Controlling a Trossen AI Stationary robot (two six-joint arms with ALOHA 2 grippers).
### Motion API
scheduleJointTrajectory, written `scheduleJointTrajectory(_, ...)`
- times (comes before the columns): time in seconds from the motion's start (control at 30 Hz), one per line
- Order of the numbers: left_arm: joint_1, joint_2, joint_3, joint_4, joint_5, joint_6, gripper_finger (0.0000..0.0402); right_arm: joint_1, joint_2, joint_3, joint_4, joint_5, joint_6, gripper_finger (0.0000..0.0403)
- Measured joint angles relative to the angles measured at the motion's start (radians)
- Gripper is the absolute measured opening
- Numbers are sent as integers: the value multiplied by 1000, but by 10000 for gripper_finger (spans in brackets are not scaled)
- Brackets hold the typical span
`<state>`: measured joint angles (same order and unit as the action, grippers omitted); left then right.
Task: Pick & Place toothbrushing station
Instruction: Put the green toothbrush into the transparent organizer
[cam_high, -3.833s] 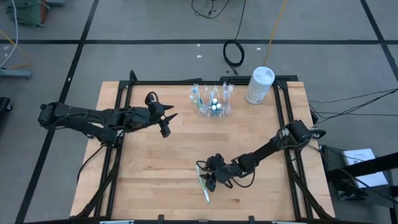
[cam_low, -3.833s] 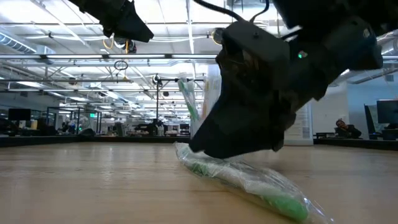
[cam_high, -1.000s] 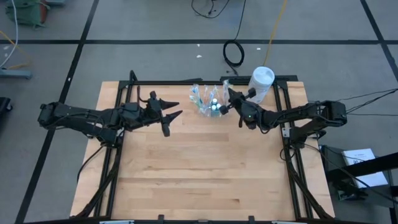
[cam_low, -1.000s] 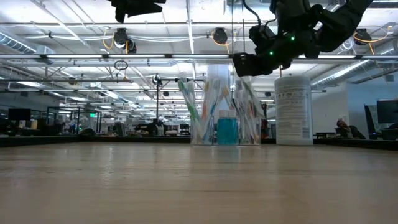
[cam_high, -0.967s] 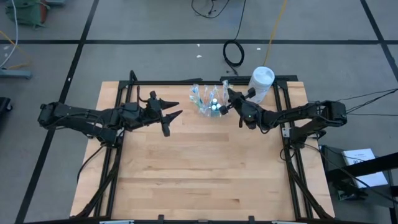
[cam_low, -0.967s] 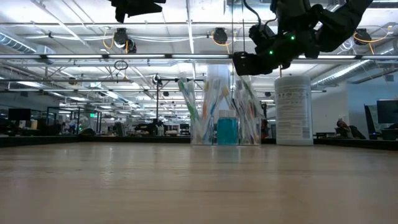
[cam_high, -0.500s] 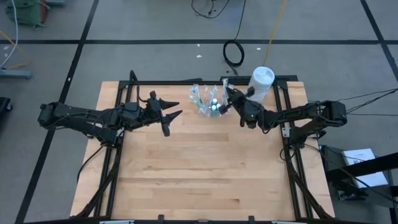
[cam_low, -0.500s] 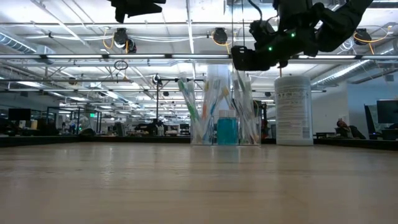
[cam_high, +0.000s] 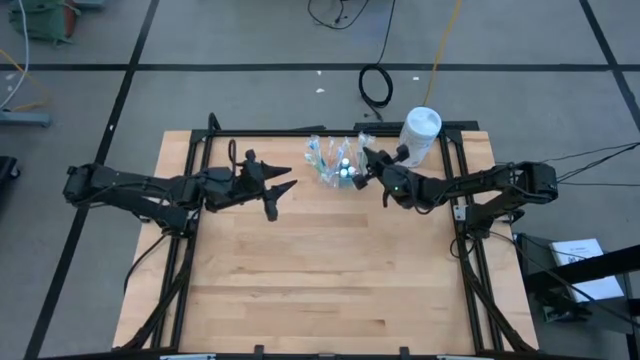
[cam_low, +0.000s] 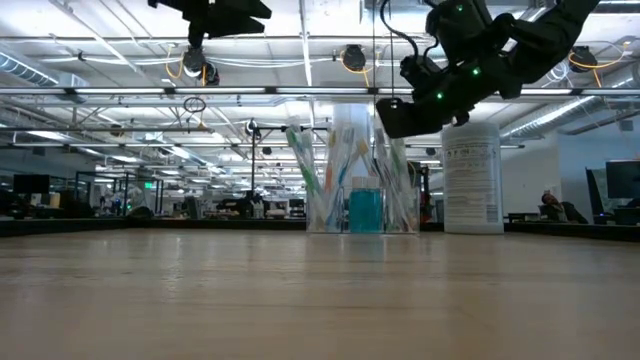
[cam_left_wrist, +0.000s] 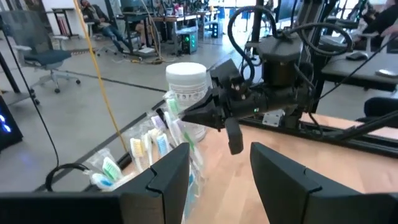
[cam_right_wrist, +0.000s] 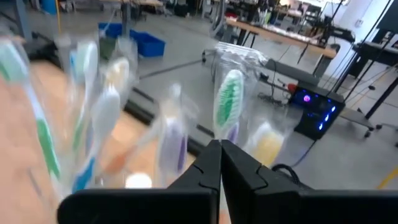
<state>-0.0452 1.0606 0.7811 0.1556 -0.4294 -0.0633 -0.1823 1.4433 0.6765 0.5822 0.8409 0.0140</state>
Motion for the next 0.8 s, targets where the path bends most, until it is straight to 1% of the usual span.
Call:
scheduleJointTrajectory(0.13,-2,-74,0,-25,2,-18,172,1,0,0,-97,0,60,0)
scheduleJointTrajectory(0.2,-1,-121,2,-64,1,-19,172,1,0,0,-128,0,89,0)
scheduleJointTrajectory(0.33,0,-173,0,-186,0,-27,172,1,0,-12,-130,0,106,0)
scheduleJointTrajectory(0.5,3,-237,0,-264,-34,-74,172,1,0,-42,-130,0,151,0)
scheduleJointTrajectory(0.6,9,-262,-1,-303,-35,-84,172,1,0,-56,-130,0,161,0)
scheduleJointTrajectory(0.73,26,-302,0,-297,-44,-105,172,1,0,-69,-127,0,158,0)
scheduleJointTrajectory(0.8,40,-318,0,-265,-44,-101,172,1,-1,-74,-127,-1,158,0)
